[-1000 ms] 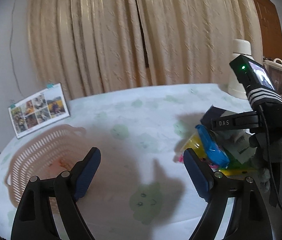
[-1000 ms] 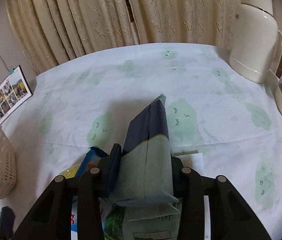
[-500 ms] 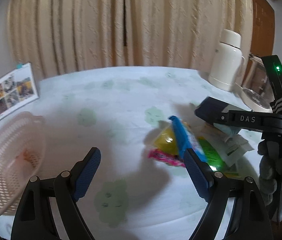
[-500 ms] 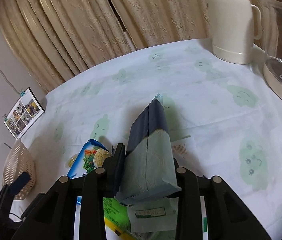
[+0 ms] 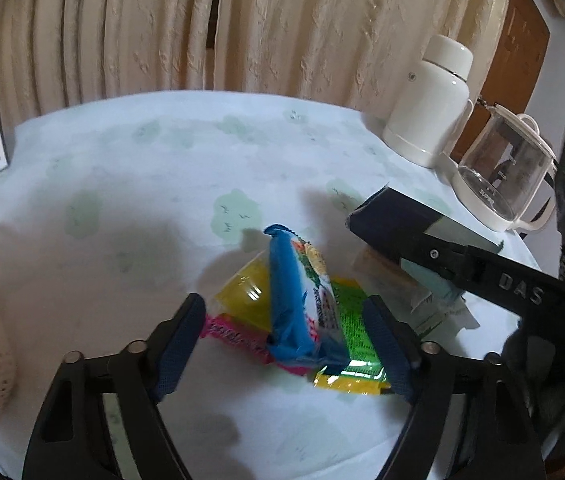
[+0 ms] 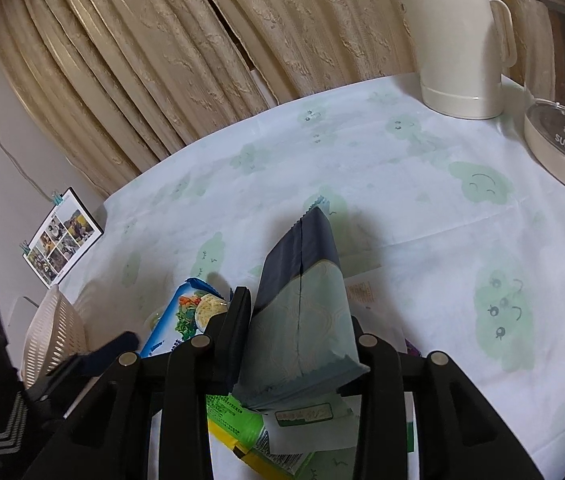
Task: Organize snacks
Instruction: 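Grasp the blue wet-wipe pack with the left gripper while the right holds the tissue pack, then lift the blue wet-wipe pack with the left gripper toward the basket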
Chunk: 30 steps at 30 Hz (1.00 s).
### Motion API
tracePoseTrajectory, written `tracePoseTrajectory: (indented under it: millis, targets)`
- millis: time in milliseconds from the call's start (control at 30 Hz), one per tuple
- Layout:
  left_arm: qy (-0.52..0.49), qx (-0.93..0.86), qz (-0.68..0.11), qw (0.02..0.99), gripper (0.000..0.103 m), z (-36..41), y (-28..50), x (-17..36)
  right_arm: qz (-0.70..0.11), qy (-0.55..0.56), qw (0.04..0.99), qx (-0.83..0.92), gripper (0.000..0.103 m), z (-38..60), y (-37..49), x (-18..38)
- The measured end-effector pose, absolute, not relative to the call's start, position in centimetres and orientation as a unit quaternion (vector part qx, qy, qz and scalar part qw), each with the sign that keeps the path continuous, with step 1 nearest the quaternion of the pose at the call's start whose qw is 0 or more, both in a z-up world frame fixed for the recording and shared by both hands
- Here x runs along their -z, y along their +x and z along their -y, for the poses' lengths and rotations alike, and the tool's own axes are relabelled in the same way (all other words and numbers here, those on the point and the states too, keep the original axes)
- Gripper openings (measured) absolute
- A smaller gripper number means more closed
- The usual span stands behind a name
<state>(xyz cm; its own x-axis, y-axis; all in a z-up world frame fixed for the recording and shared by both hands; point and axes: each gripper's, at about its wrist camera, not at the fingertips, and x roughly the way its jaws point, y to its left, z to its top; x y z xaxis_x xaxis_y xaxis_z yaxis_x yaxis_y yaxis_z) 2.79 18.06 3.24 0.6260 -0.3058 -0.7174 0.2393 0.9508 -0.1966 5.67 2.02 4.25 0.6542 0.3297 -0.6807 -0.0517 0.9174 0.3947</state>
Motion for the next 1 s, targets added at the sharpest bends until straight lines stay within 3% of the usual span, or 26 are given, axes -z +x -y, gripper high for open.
tracePoseTrajectory:
  millis: [100,200,467,600,767,900,1000]
  targets:
    - [-0.048,0.153,-0.415,0.895,0.047,-17.7,3.5,-2.7,-0.402,0.177,0.892,-0.106,0.033,-1.9,5.6,-4.2]
    - [-0.053,0.162,-0.418,0.892,0.034,-17.4,3.8,-2.4,-0.4,0.179,0.892,-0.106,0.033,-1.9,5.6,-4.2]
    - [-0.058,0.154,-0.395,0.904,0.024,-18.4,2.4,-3.4,-0.376,0.195,0.898,-0.117,0.032,-1.2,5.1,-5.0]
    - [-0.068,0.147,-0.379,0.911,0.022,-19.8,1.2,-4.6,-0.369,0.194,0.899,-0.135,0.02,-1.5,4.9,-5.3]
    - [-0.083,0.145,-0.372,0.913,0.022,-21.4,-0.6,-5.2,-0.363,0.183,0.9,-0.158,0.02,-2.3,4.6,-5.8]
    - [-0.088,0.146,-0.385,0.907,0.022,-22.0,-1.5,-4.6,-0.376,0.187,0.897,-0.14,0.021,-2.3,5.1,-5.0]
    - [-0.091,0.151,-0.391,0.903,0.022,-22.1,-1.9,-4.1,-0.376,0.194,0.897,-0.125,0.036,-1.8,5.3,-4.7]
